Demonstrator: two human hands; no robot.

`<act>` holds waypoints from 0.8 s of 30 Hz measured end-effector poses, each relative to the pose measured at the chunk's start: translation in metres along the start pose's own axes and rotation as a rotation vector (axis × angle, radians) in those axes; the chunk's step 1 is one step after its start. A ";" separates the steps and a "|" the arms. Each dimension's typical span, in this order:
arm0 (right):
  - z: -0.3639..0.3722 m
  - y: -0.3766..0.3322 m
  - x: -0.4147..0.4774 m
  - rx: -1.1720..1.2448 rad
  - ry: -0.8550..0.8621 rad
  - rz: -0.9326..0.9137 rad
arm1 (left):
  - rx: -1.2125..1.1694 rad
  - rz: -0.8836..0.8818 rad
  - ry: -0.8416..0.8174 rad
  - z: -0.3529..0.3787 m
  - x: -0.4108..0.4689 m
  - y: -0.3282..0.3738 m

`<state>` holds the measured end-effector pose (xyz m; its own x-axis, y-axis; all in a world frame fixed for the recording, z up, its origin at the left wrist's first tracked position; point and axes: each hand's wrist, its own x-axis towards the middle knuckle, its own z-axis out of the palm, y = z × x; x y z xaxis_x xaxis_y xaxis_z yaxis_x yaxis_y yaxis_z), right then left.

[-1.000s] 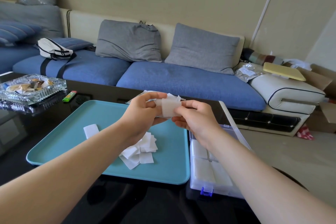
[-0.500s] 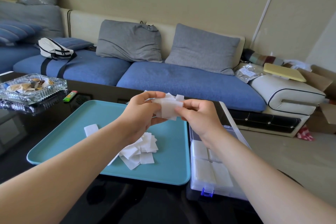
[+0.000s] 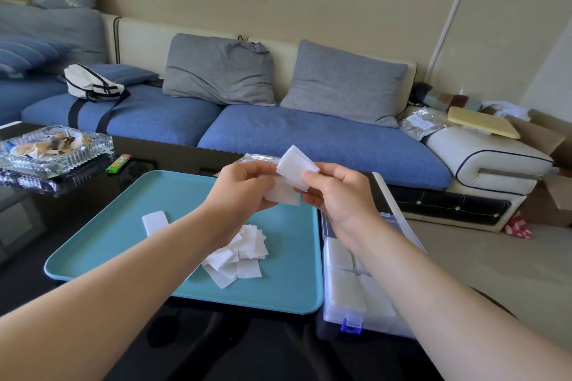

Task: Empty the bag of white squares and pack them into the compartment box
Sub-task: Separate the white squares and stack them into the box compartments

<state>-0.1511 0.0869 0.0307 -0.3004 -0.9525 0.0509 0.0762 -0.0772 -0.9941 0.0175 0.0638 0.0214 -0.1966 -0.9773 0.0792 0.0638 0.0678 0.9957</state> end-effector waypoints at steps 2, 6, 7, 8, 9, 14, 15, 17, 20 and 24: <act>0.002 0.000 -0.001 0.039 -0.025 0.039 | -0.011 0.011 -0.071 0.002 -0.003 0.002; -0.001 -0.003 -0.003 0.064 -0.071 0.087 | 0.107 0.069 -0.031 0.001 -0.003 -0.002; -0.001 -0.004 -0.004 0.061 -0.086 0.092 | 0.159 0.085 -0.005 -0.001 -0.002 -0.003; -0.001 -0.004 -0.004 0.059 -0.102 0.097 | 0.192 0.094 0.022 -0.002 -0.001 -0.003; -0.001 -0.005 -0.005 0.058 -0.113 0.101 | 0.205 0.090 0.048 -0.002 0.000 -0.004; -0.005 -0.006 0.002 -0.053 -0.035 0.007 | 0.239 0.042 0.128 -0.006 0.005 -0.003; -0.008 -0.005 0.004 -0.102 -0.038 -0.033 | 0.286 0.052 0.138 -0.008 0.005 -0.003; -0.013 -0.004 0.005 -0.242 -0.112 -0.143 | 0.388 0.088 0.132 -0.012 0.007 -0.005; -0.018 0.001 0.006 -0.489 -0.235 -0.373 | 0.520 0.132 0.070 -0.015 0.008 -0.008; -0.017 0.011 0.009 -0.580 -0.183 -0.400 | 0.542 0.146 0.009 -0.012 0.004 -0.008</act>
<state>-0.1696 0.0826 0.0188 -0.0320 -0.9220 0.3858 -0.5377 -0.3095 -0.7843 0.0279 0.0566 0.0132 -0.2147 -0.9515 0.2201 -0.4227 0.2937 0.8574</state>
